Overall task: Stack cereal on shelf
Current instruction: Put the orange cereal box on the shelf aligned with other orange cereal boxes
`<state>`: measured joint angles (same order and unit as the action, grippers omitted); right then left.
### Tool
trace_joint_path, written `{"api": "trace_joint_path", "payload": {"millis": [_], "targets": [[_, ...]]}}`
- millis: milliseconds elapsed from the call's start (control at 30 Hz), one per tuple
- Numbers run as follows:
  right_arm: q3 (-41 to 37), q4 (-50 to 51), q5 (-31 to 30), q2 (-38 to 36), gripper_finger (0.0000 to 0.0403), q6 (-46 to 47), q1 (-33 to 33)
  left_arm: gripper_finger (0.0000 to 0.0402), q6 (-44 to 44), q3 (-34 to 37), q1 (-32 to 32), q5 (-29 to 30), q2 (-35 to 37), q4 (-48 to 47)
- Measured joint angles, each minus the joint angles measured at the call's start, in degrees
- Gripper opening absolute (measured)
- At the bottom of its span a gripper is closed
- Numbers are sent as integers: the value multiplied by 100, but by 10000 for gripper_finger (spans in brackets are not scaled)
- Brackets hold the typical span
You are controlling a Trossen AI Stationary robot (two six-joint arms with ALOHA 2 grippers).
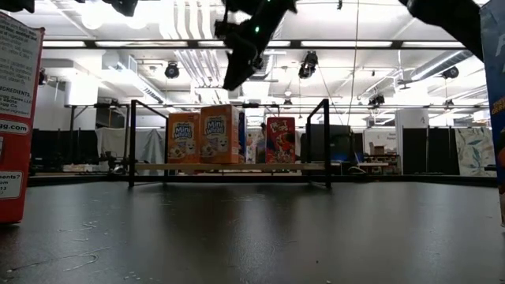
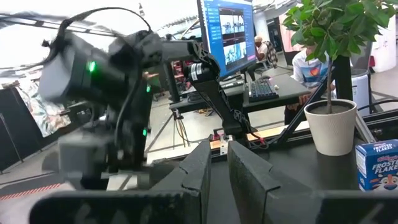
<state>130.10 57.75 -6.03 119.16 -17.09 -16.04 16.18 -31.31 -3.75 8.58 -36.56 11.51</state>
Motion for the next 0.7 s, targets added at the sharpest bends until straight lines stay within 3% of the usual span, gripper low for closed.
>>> {"api": "trace_joint_path", "payload": {"millis": [167, 367, 700], "targets": [[4, 331, 5, -343, 209, 308, 80, 39, -15, -4, 0, 0, 0, 0], [-63, 854, 10, -385, 142, 839, 116, 39, -17, -4, -1, 0, -23, -4], [-1120, 250, 1, -353, 14, 900, -59, 39, -19, -4, 0, 0, -11, -14]]}}
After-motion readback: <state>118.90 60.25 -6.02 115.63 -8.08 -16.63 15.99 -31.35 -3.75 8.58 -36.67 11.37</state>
